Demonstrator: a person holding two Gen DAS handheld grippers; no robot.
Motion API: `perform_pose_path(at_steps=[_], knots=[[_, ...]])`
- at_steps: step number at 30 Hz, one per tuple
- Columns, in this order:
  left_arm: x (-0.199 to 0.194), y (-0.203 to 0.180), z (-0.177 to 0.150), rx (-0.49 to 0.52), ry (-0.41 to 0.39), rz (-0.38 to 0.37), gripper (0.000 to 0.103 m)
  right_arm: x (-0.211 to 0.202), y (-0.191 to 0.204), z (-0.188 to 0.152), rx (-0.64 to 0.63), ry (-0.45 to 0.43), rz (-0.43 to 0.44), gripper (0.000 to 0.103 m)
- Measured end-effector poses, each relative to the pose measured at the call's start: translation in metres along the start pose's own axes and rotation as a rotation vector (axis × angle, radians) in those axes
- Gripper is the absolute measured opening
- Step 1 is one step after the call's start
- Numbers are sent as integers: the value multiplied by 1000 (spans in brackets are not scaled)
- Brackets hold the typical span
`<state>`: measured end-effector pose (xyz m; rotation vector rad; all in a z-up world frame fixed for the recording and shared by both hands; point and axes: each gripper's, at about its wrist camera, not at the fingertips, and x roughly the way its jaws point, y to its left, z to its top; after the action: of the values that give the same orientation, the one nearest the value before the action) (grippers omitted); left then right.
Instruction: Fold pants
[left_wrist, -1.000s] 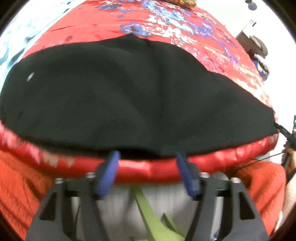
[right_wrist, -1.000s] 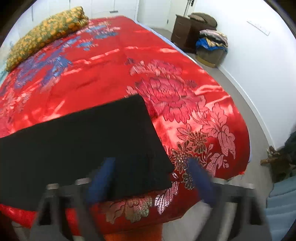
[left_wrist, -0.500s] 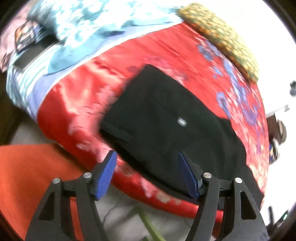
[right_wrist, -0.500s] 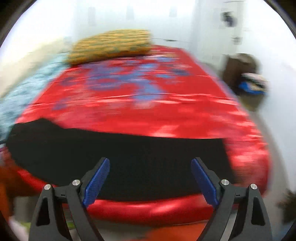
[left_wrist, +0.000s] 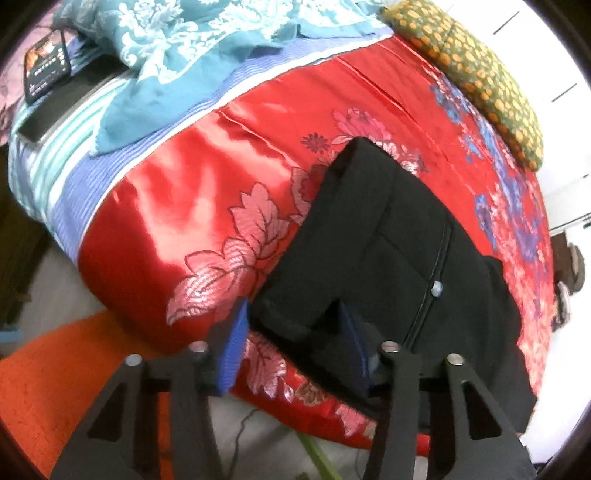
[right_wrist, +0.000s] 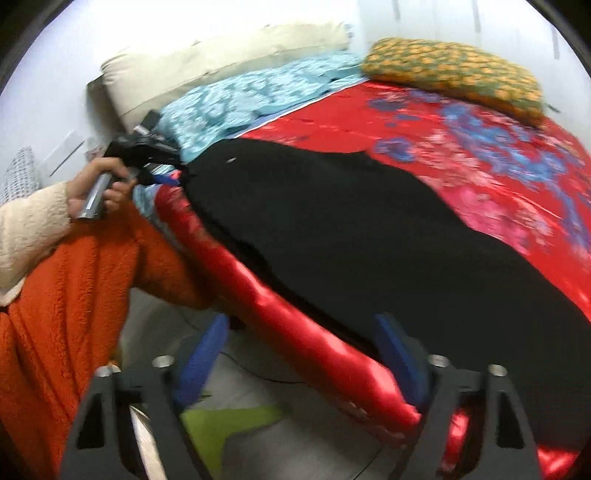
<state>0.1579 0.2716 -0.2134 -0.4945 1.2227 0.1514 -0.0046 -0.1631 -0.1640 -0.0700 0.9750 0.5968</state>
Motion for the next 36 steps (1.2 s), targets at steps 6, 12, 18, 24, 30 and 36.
perform_pose_path(at_steps=[6, 12, 18, 24, 30, 36], knots=[[-13, -6, -7, 45, -85, 27, 23, 60, 36, 33, -230, 71, -34, 60], [-12, 1, -11, 37, -80, 45, 21, 121, 51, 35, -278, 207, 56, 51], [-19, -12, -17, 98, -91, 129, 36, 90, 31, 32, -134, 146, 134, 52], [-76, -32, -31, 123, -315, 199, 65, 25, -67, 21, 145, -23, -183, 64], [-73, -131, -51, 385, -348, 38, 79, 35, -121, -1, 300, 3, -267, 64], [5, -216, -99, 670, -251, 8, 74, 48, -115, -11, 271, 38, -296, 72]])
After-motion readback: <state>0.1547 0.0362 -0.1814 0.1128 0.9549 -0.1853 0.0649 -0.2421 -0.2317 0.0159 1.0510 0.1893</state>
